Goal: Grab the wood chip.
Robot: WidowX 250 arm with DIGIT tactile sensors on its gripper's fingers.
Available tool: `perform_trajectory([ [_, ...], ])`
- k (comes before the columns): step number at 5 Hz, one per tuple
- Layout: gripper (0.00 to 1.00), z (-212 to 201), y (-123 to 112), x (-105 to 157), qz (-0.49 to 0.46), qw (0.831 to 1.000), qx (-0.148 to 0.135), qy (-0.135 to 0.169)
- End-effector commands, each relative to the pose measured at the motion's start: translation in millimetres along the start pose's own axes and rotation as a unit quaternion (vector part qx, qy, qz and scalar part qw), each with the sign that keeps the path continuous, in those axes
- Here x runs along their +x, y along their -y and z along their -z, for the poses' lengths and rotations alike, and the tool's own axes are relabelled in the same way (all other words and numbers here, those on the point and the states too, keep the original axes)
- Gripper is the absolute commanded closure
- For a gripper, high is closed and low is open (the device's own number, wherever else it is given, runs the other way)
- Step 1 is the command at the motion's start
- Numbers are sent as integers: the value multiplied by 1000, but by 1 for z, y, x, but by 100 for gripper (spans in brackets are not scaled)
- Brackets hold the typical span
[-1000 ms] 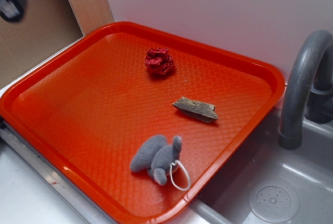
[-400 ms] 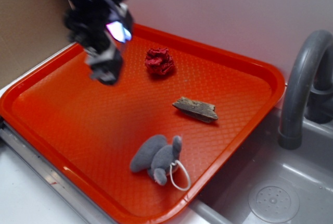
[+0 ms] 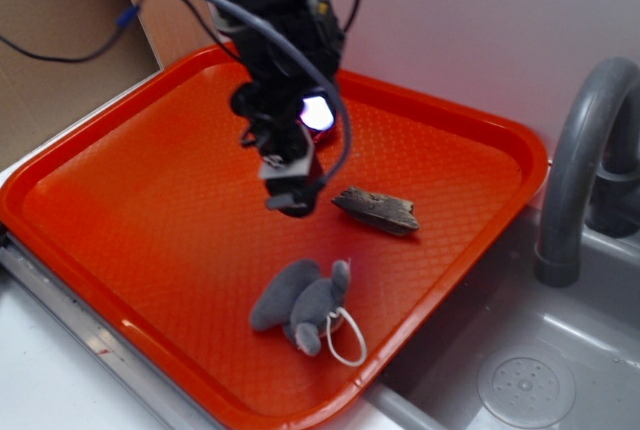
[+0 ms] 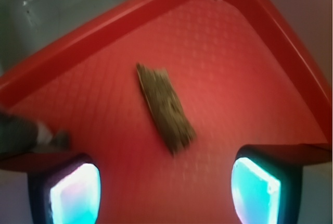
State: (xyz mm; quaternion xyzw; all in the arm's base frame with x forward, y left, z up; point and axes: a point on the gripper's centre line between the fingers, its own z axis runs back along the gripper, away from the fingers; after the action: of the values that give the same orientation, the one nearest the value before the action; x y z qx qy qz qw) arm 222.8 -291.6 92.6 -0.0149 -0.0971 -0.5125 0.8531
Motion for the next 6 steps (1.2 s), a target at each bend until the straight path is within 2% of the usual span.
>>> perform_trajectory([
  [1, 0, 23, 2, 23, 52, 999, 8, -3],
  [2, 0, 40, -4, 25, 83, 996, 3, -20],
  [3, 0, 48, -1, 22, 102, 994, -26, -15],
  [4, 100, 50, 4, 19, 106, 994, -21, -21],
  [6, 100, 52, 10, 14, 113, 992, -21, -43],
])
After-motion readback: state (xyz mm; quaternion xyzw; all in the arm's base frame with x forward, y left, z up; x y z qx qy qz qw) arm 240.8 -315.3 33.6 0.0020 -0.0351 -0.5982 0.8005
